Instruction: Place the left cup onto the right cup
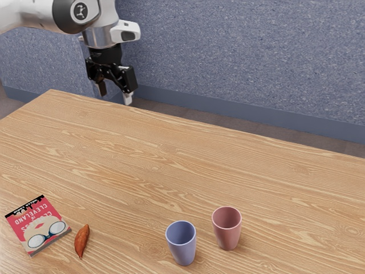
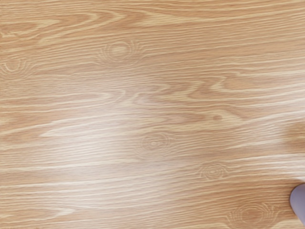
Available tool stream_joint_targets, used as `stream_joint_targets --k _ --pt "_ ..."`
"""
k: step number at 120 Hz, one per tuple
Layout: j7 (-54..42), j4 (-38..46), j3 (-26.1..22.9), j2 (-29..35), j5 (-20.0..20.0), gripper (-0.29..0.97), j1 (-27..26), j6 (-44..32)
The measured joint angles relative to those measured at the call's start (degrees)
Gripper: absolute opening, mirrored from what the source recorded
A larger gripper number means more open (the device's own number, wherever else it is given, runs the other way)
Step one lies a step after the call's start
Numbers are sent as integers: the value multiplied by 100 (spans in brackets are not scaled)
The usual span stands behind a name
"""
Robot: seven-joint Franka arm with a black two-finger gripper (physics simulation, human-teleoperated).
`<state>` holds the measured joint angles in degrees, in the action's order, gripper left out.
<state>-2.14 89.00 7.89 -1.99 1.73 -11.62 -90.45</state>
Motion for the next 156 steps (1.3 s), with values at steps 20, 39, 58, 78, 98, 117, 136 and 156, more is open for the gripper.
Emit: stream_joint_targets --k 20,39,58,78,98,117,136,156 --pt "-5 17 -8 1 1 68 49 -48" --pt "-8 244 -39 52 -9 68 62 -161" --pt "-3 736 -218 150 -51 67 167 -425" --pt "9 1283 -502 265 -172 62 357 -671" --pt "19 1746 -692 299 -276 58 407 -984" --pt "33 2094 -1084 293 -303 55 551 -1330" --pt "48 2485 -2107 327 -413 53 1195 -1665" --pt "69 2899 -3533 450 -715 52 1877 -2098"
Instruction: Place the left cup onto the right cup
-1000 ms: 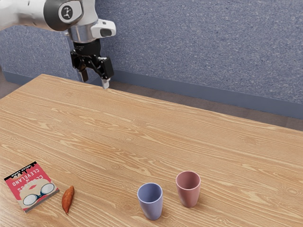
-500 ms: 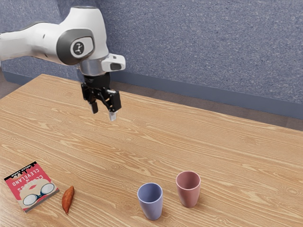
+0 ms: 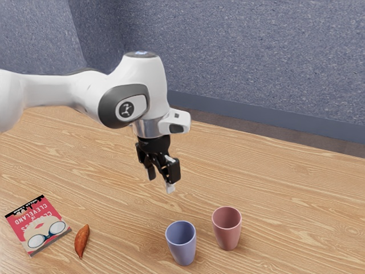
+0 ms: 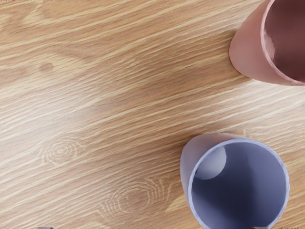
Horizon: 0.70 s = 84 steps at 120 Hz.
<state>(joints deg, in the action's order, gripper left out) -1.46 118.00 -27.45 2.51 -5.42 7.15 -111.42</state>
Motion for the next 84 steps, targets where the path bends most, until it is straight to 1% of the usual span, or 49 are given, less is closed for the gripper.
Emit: stream_joint_targets --k 9,13,17,26,36,54,84 --pt "19 103 -825 35 -137 51 376 -160" --pt "29 149 -1109 42 -186 51 487 -230" --pt "40 217 -1279 48 -246 51 524 -299" --pt "65 400 -1499 51 -351 50 619 -483" --pt "97 524 -1604 43 -417 50 776 -661" --pt "162 715 -1631 -31 -466 49 951 -942" --pt "274 999 -1642 -150 -483 49 839 -1378"
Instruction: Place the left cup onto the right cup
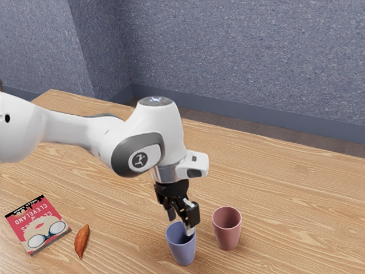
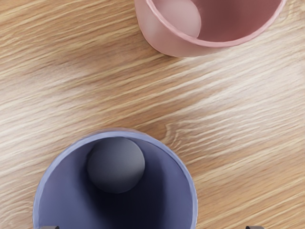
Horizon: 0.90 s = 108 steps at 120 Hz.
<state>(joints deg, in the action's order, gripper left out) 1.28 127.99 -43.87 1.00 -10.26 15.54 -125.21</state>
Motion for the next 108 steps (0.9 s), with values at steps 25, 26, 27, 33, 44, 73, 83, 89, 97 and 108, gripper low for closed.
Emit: stream_joint_targets --k 25,26,27,33,44,73,83,89,97,108 --pt "68 167 -2 -299 13 48 -190 -389" --pt "71 168 -1 -309 16 48 -193 -402" --pt "74 169 -1 -318 20 48 -195 -416" --pt "88 172 0 -402 44 48 -197 -500" --pt "111 154 10 -614 115 48 -167 -645" --pt "159 86 90 -1036 330 48 -189 -899" --pt "172 80 118 -1133 374 48 -195 -963" --pt "184 81 128 -1176 394 51 -194 -998" --pt "201 79 169 -1217 417 52 -209 -1034" --pt "235 77 240 -1245 453 49 -234 -1071"
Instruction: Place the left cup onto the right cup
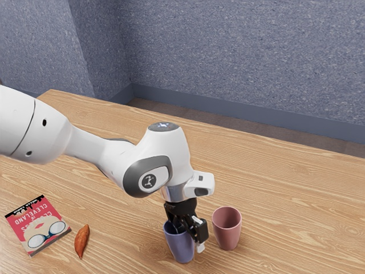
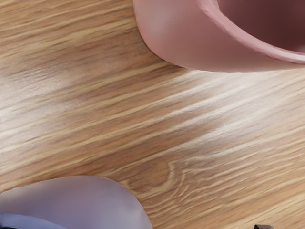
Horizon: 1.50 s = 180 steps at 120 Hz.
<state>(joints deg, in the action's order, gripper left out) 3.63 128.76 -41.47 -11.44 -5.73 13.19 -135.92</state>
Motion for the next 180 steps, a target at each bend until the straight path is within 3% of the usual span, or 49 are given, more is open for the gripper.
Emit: stream_joint_targets --k 21,48,83,112,141,180 --pt "46 1 93 -35 -30 13 -38 -30" --pt "122 3 183 -51 -9 -5 -84 -44" --pt "285 -21 201 290 183 -9 -46 70" --pt "404 -570 303 615 389 -10 -134 782" --pt "598 -1387 1268 495 980 -10 -1358 1517" --pt "891 -1794 1268 491 1315 -10 -2186 2108"
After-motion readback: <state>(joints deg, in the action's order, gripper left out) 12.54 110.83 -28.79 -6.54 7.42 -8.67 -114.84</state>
